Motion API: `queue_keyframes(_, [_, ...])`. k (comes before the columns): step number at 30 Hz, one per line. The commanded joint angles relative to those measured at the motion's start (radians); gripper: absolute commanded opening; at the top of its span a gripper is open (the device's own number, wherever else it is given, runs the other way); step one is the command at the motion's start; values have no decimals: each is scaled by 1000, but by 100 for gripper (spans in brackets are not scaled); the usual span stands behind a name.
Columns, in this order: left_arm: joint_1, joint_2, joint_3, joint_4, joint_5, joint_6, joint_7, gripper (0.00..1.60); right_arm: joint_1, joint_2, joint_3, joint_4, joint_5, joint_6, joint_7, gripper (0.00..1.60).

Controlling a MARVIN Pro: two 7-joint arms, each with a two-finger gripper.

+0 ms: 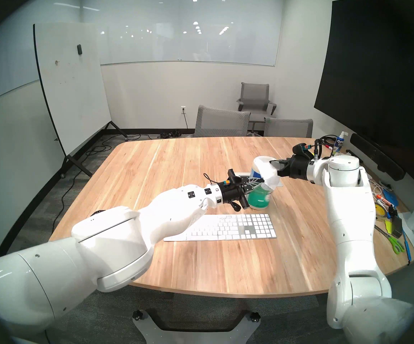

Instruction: Wipe the keyboards and mice with a disinfecting wipe, then set the wipe down

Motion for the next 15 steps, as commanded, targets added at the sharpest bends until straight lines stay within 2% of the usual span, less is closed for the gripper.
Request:
queue_keyframes(1, [-7,-14,-22,-1,-23,-55,-22,0,7,-3,-1,-4,1,-3,0,0])
queue_keyframes(15, [-4,13,-95,-13,-90,-157,-126,0,8,-7,3,-4,-6,-3,3,0])
